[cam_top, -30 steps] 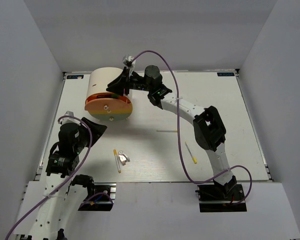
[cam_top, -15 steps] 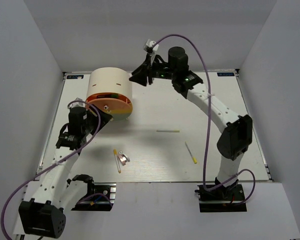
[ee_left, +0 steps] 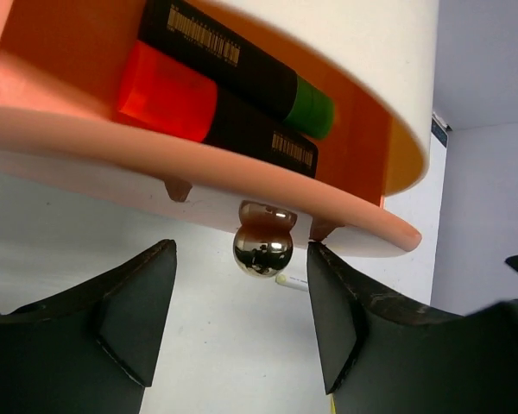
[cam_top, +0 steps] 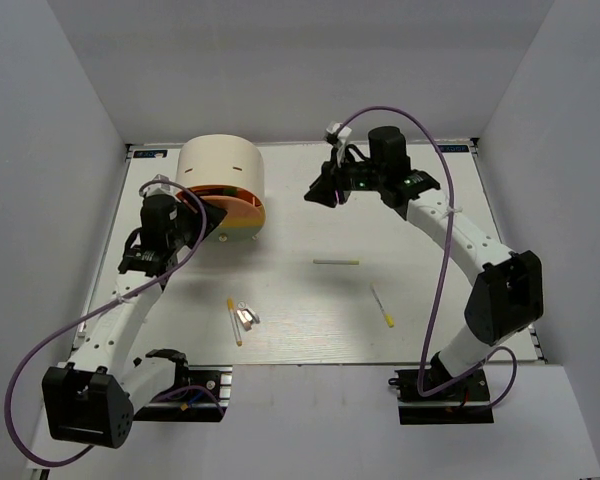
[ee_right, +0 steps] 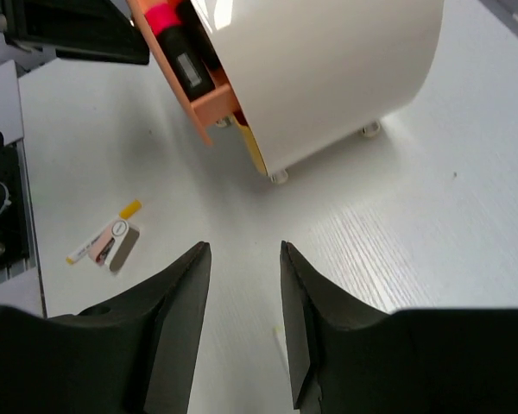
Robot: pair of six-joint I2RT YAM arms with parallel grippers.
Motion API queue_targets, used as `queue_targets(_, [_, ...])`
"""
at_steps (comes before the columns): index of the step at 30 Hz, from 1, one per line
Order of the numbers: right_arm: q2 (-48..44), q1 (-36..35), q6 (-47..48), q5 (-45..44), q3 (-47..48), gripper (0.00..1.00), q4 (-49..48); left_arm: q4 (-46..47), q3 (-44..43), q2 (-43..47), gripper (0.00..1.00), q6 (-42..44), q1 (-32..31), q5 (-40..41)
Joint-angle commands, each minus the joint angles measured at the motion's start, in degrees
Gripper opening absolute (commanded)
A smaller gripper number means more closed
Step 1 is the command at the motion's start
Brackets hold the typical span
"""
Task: Sort the stationery into containers
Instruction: Close the drawer in the storage box.
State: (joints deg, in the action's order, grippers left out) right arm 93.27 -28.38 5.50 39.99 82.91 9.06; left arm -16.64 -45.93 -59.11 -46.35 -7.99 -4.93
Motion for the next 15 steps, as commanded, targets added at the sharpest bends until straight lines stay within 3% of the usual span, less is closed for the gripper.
queue_targets(1, [-4.2, 1.5, 1.4, -0.1, -2.6, 0.44, -0.2, 3.6, -2.1, -0.7, 0.71, 0.9, 0.3, 0.5])
queue_targets(15, [-8.7, 3.9, 1.4, -0.1, -10.3, 0.46, -0.2, 5.2, -3.7, -4.3, 0.71, 1.4, 0.3, 3.5])
